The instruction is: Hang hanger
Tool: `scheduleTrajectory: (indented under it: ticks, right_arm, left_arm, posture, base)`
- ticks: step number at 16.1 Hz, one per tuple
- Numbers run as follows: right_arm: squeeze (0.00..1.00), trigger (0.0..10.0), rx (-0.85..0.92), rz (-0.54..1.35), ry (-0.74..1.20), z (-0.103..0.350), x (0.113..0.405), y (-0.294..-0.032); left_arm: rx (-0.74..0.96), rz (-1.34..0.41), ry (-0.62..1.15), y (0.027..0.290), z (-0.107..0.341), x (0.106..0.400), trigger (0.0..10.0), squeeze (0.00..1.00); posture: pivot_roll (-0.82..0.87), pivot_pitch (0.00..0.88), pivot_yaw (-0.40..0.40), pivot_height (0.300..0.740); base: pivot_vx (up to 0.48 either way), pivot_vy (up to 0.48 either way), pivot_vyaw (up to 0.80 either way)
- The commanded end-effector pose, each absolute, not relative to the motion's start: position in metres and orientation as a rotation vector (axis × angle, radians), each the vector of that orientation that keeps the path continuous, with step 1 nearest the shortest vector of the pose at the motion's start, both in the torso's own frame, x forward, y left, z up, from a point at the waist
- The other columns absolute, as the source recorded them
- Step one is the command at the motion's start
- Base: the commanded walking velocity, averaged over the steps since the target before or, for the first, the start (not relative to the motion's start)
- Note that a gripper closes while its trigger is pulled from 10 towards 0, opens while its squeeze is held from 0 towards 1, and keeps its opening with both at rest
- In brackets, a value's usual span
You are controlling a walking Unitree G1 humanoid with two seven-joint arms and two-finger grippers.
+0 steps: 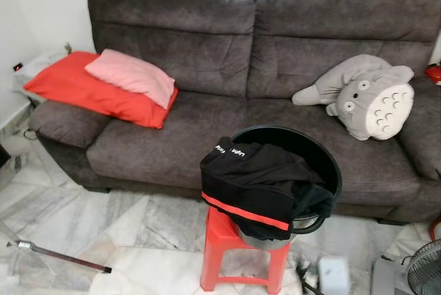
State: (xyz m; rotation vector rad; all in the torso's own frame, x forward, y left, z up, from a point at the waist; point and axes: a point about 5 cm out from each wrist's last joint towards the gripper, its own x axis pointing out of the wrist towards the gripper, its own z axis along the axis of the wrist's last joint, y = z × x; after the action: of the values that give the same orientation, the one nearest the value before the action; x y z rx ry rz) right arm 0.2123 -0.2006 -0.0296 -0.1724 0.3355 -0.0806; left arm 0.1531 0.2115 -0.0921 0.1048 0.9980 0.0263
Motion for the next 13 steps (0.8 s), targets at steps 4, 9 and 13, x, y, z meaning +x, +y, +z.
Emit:
scheduleTrajectory:
  ticks: [4,9,13]
  right_arm:
    - [0.0,10.0,-0.189,-0.111,0.263,-0.022,0.175,-0.216]
    - [0.0,10.0,-0.589,-0.115,-0.15,0.095,0.177,-0.211]
    - [0.0,10.0,-0.758,0.101,-0.574,0.201,0.243,-0.155]
  left_arm:
    - [0.133,-0.012,1.023,0.211,-0.094,0.147,10.0,0.0]
    - [0.147,-0.02,1.021,0.214,-0.093,0.15,10.0,0.0]
    - [0.148,-0.016,1.015,0.215,-0.092,0.151,10.0,0.0]
  posture:
    - [-0.1,0.041,-0.022,0.74]
    - [-0.12,0.036,-0.015,0.74]
    - [-0.11,0.025,-0.027,0.74]
  base:
    - [0.0,0.0,0.0]
    - [0.0,0.0,0.0]
    - [0.0,0.0,0.0]
